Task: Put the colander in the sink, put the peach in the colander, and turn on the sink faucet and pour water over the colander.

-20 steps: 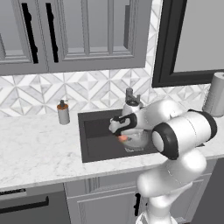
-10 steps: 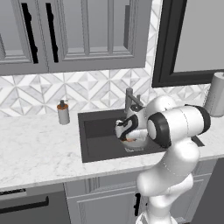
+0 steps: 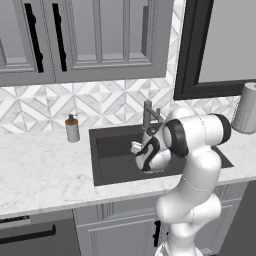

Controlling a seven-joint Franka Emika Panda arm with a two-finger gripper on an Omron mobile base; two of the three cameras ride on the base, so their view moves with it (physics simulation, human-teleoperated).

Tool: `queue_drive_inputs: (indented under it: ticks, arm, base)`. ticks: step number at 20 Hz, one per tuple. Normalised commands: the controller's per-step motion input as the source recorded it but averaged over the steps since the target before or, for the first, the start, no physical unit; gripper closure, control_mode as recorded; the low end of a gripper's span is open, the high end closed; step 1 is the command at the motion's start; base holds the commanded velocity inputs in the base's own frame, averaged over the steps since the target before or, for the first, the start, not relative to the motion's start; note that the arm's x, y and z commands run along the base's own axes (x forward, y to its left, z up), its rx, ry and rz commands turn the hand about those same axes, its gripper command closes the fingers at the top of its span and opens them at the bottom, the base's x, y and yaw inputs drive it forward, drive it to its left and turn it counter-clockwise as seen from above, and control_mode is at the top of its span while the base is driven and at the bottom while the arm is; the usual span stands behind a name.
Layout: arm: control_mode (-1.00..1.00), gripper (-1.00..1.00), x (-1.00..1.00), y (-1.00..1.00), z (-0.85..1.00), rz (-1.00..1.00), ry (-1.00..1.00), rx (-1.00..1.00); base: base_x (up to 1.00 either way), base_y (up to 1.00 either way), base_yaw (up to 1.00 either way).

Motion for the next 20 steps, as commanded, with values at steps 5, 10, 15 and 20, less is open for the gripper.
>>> queue_drive_inputs:
  ticks: [5, 10, 15, 20]
  arm:
    - [-1.0, 1.0, 0.32, -0.24, 0.0, 0.0, 0.0, 0.0]
    - [-1.0, 1.0, 0.2, -0.23, -0.06, 0.0, 0.0, 0.0]
    - [-1.0, 1.0, 0.13, -0.01, -0.24, 0.0, 0.0, 0.0]
    - [-1.0, 1.0, 0.12, 0.0, -0.2, 0.0, 0.0, 0.0]
  base:
    - [0.0, 0.0, 0.0]
    - [0.0, 0.0, 0.0]
    - [0.0, 0.0, 0.0]
    - [0.0, 0.0, 0.0]
